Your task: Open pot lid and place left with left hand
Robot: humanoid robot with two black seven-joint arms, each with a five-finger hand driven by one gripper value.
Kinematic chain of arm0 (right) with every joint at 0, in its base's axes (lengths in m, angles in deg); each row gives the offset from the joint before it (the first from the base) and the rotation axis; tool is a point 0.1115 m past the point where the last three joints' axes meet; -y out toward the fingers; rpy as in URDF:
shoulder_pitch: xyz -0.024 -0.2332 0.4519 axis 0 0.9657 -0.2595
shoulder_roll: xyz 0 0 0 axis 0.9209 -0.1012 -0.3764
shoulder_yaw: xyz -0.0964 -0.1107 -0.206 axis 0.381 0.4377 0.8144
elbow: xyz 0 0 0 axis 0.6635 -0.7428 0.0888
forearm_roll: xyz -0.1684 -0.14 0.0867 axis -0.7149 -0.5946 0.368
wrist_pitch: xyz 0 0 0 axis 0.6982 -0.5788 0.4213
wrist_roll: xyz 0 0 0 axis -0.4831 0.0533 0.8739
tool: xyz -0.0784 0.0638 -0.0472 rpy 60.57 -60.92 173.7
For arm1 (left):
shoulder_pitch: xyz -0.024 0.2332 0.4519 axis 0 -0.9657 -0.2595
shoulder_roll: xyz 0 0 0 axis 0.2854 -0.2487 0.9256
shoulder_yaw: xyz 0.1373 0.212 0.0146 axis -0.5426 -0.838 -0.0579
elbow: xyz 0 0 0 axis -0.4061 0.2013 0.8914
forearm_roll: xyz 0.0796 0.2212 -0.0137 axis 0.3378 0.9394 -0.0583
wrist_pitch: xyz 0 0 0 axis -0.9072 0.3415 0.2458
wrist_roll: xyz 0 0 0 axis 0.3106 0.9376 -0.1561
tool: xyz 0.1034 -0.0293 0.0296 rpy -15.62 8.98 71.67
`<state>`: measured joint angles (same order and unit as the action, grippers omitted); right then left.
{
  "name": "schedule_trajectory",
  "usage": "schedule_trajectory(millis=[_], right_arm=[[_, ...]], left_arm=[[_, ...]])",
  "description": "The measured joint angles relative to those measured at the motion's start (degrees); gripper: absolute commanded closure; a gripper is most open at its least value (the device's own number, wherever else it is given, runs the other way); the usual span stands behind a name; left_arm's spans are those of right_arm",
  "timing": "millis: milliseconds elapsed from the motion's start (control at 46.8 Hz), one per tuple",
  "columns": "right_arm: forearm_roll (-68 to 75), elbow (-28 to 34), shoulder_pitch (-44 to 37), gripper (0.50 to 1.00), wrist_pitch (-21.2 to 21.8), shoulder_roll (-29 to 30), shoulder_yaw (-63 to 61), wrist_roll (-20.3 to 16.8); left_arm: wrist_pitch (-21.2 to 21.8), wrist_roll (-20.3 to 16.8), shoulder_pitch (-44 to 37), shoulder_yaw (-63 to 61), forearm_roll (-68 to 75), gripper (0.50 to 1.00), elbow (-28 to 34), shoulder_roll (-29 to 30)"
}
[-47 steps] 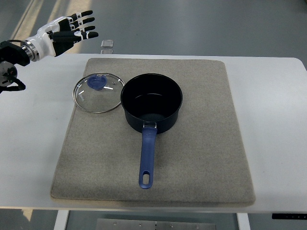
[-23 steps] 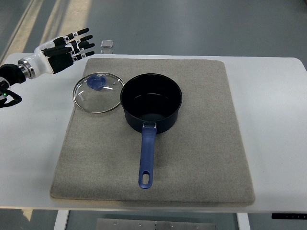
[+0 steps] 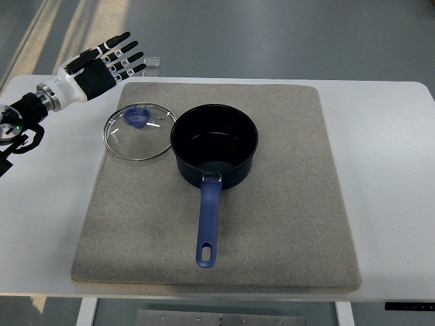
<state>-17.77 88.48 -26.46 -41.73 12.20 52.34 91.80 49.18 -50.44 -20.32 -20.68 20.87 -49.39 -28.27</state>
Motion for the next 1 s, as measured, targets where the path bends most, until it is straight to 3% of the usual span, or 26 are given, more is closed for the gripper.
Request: schedule_trajectory(millis=[1004], right_arm=[[0.0,0.0,0.0,0.585,0.0,0.0,-0.01,0.0]], left_arm=[[0.0,-0.49,-2.4,0.14,0.19,0.506,1.17,-0.62]])
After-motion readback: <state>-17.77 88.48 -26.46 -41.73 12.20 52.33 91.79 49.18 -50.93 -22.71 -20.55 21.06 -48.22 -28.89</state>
